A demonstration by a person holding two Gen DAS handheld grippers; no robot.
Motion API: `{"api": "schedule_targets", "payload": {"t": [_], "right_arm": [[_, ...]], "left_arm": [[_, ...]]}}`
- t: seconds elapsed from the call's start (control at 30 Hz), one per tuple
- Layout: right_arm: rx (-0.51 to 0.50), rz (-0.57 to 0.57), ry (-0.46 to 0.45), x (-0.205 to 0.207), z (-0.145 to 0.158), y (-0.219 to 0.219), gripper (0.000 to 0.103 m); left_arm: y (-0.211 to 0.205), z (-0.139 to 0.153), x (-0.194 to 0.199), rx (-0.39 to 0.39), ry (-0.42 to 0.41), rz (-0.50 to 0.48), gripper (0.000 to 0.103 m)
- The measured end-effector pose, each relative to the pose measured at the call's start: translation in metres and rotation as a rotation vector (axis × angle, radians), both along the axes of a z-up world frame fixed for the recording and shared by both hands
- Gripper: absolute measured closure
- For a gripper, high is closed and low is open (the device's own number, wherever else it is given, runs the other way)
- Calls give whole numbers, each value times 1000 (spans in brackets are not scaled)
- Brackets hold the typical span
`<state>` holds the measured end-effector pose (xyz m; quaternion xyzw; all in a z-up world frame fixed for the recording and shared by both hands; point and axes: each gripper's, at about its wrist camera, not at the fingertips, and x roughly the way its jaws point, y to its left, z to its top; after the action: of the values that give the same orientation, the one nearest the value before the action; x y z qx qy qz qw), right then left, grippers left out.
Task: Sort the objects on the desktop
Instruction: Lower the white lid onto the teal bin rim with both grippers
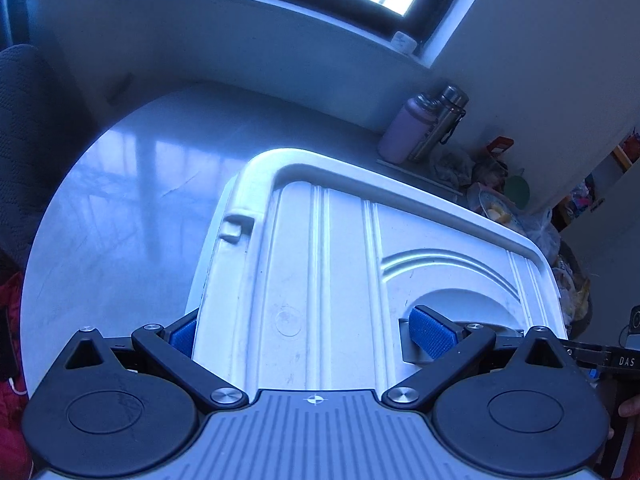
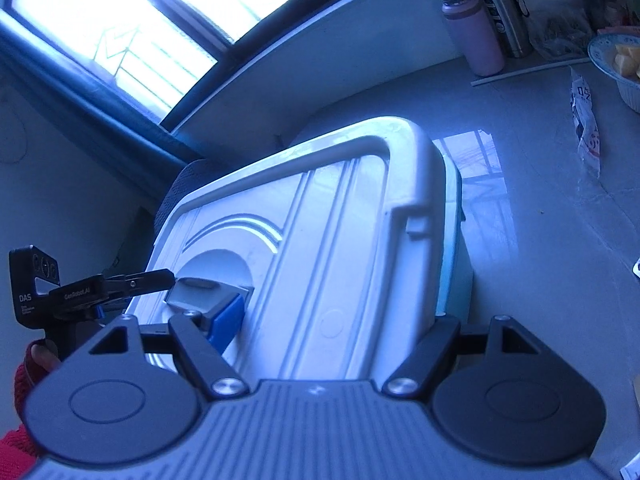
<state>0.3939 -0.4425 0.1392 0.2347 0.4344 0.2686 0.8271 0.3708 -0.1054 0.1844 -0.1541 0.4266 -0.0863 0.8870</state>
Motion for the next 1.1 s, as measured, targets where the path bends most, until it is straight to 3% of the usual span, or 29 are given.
{"api": "schedule_targets", "payload": {"t": [0.27, 0.47, 0.83, 1.1], "right_arm": [[-24, -25, 46, 34, -13, 5, 25], [-139, -39, 91, 51, -3, 21, 13], [-267, -123, 153, 57, 4, 27, 10], [-393, -183, 75, 50, 21, 19, 9]], "left_arm": [[8, -25, 46, -20, 36, -18, 1], [1, -40, 67, 100, 41, -68, 2], [-1, -44, 79, 153, 21, -70, 0], [3, -59, 81, 130, 63, -54, 1]]}}
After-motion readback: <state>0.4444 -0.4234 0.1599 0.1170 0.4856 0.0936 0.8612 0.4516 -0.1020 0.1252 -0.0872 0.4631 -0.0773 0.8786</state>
